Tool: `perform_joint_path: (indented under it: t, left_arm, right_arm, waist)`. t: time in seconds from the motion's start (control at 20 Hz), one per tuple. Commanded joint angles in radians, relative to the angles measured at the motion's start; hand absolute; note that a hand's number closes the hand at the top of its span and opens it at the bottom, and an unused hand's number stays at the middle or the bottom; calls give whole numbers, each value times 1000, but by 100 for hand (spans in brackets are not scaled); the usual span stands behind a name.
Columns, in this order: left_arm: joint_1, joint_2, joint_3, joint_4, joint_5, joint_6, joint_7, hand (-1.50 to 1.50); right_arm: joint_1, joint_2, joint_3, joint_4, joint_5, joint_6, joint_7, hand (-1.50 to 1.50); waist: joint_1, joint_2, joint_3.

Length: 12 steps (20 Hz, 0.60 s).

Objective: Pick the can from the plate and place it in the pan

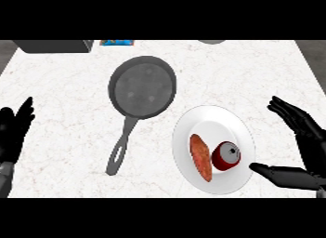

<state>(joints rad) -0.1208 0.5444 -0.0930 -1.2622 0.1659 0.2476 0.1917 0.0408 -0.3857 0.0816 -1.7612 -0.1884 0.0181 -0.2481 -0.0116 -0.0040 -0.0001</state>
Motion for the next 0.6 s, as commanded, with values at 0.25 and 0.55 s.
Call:
perform_joint_path:
  t: [0.25, 0.55]
  left_arm:
    - [-24, -13, -1, -5, -23, 9, 19, 0]
    - [13, 7, 15, -12, -11, -30, -5, 0]
  right_arm:
    - [-96, -310, 26, -148, 223, 89, 358, -150]
    - [-222, -423, 163, -281, 299, 241, 710, -150]
  waist:
    - [16, 3, -4]
    - [34, 1, -5]
